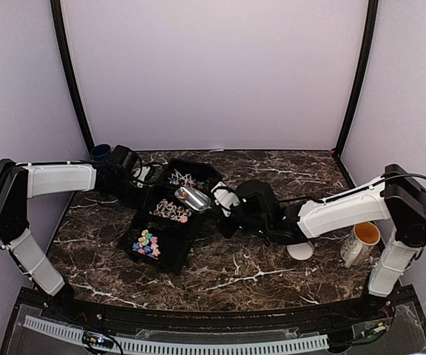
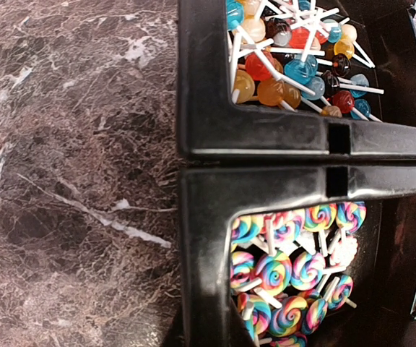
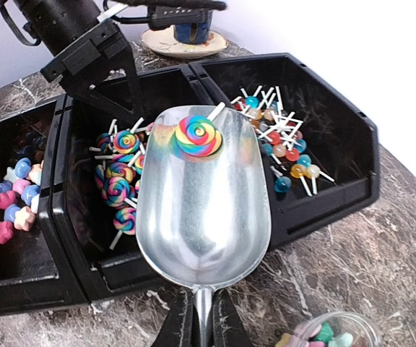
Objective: Pack the candies
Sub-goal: Scoop the fake candies from the storage box, then place the fake candies in the packing bottle.
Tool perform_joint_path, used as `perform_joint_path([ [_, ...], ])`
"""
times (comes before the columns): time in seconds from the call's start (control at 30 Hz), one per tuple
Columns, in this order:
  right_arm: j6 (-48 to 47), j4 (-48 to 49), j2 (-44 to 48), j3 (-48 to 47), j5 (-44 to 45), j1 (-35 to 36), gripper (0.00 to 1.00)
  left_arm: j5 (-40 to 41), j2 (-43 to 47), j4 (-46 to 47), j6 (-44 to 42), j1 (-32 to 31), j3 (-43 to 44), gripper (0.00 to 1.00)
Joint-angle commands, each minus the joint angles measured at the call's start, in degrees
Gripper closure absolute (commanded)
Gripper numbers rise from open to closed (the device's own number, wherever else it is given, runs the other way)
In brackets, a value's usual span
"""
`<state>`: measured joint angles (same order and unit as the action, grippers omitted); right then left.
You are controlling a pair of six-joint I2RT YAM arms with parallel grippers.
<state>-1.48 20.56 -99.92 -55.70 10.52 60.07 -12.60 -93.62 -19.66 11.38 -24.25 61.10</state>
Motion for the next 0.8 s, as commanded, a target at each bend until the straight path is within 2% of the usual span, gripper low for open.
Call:
perform_joint_path([
  [0.0,-0.8,4.3,4.6,2.7,1.3,-0.7,1.00,-3.1,4.1,3.8,1.4,0.3,3.4,1.00],
  [0.17,-1.4,1.6,10.2,5.0,4.6,-1.1,1.00,-3.9,4.2,3.7,1.5,0.3,3.6,1.00],
  [0.43,-1.4,-7.9,19.0,8.5,12.6,-2.1,1.00,-5.2,5.0,3.8,1.6,0.3,3.6,1.00],
  [0.77,2.5,-27.8,26.3,7.5,20.7,-3.2,1.00,-6.0,5.3,3.9,1.9,0.3,3.5,1.00],
])
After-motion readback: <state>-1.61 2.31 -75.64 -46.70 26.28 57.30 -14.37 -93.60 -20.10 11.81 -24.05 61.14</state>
